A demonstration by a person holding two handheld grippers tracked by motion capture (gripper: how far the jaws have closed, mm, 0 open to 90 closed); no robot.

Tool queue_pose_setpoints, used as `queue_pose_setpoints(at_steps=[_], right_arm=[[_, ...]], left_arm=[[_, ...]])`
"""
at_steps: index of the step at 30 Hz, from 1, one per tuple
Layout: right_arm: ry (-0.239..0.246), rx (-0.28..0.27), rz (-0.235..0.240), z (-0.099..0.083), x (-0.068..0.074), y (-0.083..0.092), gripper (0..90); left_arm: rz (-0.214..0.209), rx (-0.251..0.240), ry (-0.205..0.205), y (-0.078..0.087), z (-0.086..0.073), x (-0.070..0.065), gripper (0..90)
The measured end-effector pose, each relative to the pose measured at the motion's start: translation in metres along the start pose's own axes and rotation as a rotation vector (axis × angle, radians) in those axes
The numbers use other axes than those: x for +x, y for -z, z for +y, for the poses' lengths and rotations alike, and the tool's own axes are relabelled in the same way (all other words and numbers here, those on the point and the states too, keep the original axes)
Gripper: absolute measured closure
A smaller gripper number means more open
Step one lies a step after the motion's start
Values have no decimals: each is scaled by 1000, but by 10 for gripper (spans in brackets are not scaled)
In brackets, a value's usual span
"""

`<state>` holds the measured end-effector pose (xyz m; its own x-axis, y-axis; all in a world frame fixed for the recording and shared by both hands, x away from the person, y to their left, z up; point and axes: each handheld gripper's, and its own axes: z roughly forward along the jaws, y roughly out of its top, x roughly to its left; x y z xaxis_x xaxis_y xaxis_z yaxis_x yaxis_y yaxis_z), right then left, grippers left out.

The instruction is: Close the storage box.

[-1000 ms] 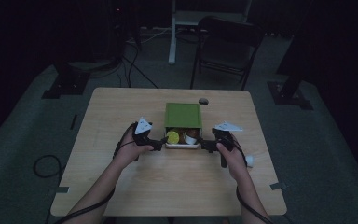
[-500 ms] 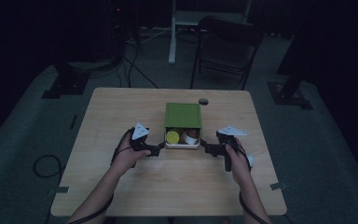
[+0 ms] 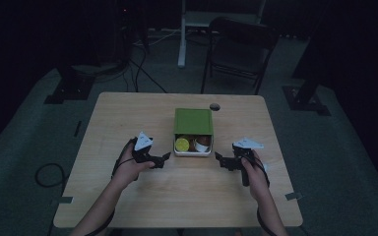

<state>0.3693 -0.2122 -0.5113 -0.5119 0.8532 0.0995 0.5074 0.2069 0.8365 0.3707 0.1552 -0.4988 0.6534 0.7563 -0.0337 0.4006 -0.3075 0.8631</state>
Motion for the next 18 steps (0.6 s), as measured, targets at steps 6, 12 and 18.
queue_pose_setpoints(at_steps=[6, 12, 18], right_arm=[[-5, -1, -7, -5, 0, 5, 126], [-8, -5, -9, -10, 1, 10, 126], [6, 6, -19, -14, 3, 13, 126]], left_arm=[[20, 7, 13, 7, -5, 4, 47], [31, 14, 22, 14, -13, 7, 46], [39, 31, 42, 22, -21, 10, 47]])
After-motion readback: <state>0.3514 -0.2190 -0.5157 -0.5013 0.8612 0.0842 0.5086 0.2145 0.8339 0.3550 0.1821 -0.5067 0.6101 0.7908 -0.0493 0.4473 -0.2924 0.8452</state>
